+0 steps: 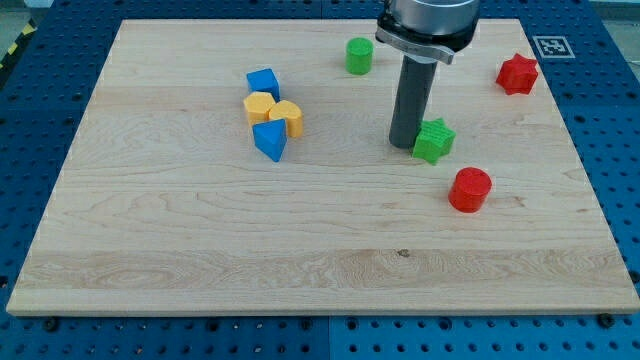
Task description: Move the triangle towards the green star
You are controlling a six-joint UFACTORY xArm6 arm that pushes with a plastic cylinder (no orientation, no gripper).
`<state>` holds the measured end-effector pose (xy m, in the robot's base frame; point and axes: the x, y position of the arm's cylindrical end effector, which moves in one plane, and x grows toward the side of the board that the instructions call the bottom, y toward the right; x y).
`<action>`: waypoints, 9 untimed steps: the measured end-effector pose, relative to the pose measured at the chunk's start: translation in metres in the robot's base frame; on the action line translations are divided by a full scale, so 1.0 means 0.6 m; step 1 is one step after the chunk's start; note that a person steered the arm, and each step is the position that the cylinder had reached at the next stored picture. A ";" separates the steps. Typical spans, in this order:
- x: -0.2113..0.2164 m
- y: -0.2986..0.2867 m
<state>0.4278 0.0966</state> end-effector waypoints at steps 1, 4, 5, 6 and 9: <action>0.003 -0.009; 0.128 -0.240; 0.068 -0.358; 0.006 -0.362; -0.015 -0.252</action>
<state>0.4190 -0.0546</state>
